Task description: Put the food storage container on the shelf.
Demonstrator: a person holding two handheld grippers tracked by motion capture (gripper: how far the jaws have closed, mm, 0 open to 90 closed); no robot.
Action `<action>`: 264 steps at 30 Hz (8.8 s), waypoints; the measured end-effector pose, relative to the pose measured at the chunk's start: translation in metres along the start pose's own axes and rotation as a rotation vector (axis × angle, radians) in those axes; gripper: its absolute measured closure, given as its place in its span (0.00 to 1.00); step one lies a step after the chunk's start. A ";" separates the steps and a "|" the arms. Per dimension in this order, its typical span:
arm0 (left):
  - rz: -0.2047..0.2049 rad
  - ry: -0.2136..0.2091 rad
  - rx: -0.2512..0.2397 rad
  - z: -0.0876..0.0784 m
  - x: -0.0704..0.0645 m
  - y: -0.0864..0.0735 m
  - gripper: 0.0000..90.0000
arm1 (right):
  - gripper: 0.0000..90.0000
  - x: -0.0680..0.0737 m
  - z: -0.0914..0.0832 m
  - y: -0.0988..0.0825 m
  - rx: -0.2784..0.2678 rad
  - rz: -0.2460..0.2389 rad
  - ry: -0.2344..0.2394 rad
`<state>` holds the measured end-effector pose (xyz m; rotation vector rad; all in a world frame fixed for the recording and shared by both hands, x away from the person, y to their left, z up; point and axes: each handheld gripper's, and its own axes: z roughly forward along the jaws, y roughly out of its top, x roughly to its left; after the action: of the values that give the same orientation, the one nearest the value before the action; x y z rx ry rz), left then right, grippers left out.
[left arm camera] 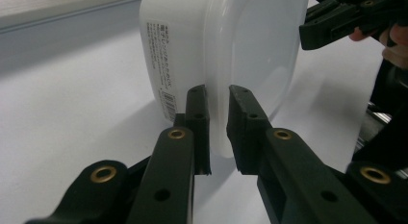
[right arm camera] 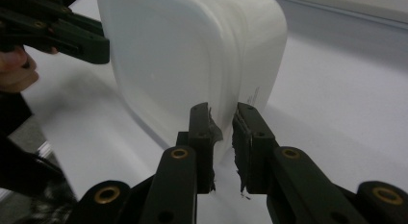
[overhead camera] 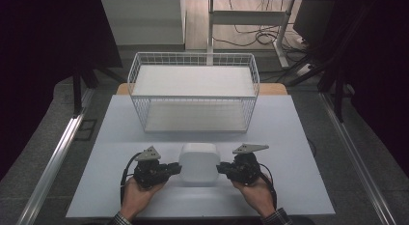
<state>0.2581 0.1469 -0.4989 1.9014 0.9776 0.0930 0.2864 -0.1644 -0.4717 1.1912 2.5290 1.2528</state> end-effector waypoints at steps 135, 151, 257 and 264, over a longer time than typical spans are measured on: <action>-0.004 0.240 -0.195 -0.028 0.069 0.245 0.53 | 0.53 -0.039 -0.010 0.246 -0.321 -0.067 -0.227; 0.063 0.188 -0.169 -0.032 0.058 0.244 0.11 | 0.12 -0.041 -0.012 0.237 -0.317 -0.089 -0.134; 0.159 0.053 -0.054 -0.004 0.022 0.036 0.03 | 0.00 -0.012 0.004 0.065 -0.150 -0.285 -0.052; 0.174 0.074 -0.048 -0.009 0.018 0.025 0.03 | 0.00 -0.013 0.001 0.051 -0.149 -0.262 -0.049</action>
<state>0.2813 0.1603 -0.4801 1.9475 0.8499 0.2873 0.3263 -0.1538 -0.4398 0.8184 2.4102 1.3004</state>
